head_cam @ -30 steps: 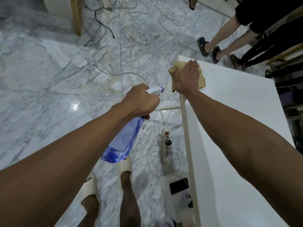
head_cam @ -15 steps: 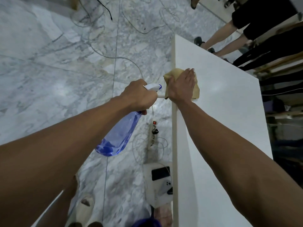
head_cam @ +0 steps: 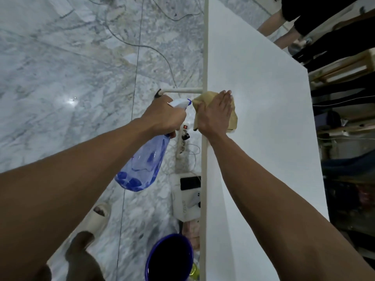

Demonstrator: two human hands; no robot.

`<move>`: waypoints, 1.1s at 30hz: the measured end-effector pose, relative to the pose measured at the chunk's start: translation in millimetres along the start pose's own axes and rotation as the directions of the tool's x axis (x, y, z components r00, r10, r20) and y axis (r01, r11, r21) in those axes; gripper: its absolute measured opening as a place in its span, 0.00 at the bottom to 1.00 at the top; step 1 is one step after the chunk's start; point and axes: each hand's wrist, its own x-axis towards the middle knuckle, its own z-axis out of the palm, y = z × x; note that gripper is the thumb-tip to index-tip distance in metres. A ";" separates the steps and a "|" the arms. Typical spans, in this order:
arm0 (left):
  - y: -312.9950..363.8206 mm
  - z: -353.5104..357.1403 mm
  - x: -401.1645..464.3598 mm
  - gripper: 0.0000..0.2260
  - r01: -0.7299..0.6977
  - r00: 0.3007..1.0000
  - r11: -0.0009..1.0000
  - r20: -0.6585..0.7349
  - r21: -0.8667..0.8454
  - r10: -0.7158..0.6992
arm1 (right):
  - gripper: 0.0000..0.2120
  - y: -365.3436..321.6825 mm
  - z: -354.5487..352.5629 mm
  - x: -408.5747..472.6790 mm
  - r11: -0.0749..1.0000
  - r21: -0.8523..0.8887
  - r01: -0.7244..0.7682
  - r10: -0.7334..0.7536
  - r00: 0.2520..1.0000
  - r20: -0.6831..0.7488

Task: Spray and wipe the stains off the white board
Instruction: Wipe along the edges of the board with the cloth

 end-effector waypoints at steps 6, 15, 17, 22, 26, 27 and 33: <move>-37.0 22.7 -57.1 0.13 0.027 1.000 1.000 0.011 -0.011 -0.027 | 0.36 22.3 1.1 -70.1 0.999 0.037 -0.006 0.006 1.000 -0.002; -98.9 45.9 -164.1 0.14 0.002 0.998 0.999 0.064 0.038 -0.005 | 0.35 65.9 6.1 -216.0 0.997 0.047 -0.059 0.059 0.998 -0.005; -117.4 55.3 -189.2 0.15 -0.004 0.997 0.999 0.078 0.042 0.001 | 0.35 77.7 7.2 -254.9 0.997 0.047 -0.066 0.067 0.998 -0.009; -159.7 84.9 -254.2 0.16 0.012 0.992 0.999 0.125 0.035 -0.016 | 0.35 107.5 9.5 -347.2 0.994 0.049 -0.095 0.095 0.995 0.001; -180.3 109.8 -302.6 0.13 0.045 0.986 0.998 0.157 0.050 -0.052 | 0.36 126.8 10.0 -416.8 0.991 0.061 -0.116 0.115 0.993 0.018; -184.5 115.3 -312.5 0.12 0.058 0.985 0.997 0.157 0.053 -0.066 | 0.36 131.2 9.4 -430.7 0.991 0.065 -0.118 0.117 0.993 0.025; -222.0 145.4 -381.5 0.15 0.047 0.985 0.998 0.162 0.047 -0.054 | 0.34 161.0 14.9 -512.8 0.996 0.049 -0.081 0.080 0.997 0.014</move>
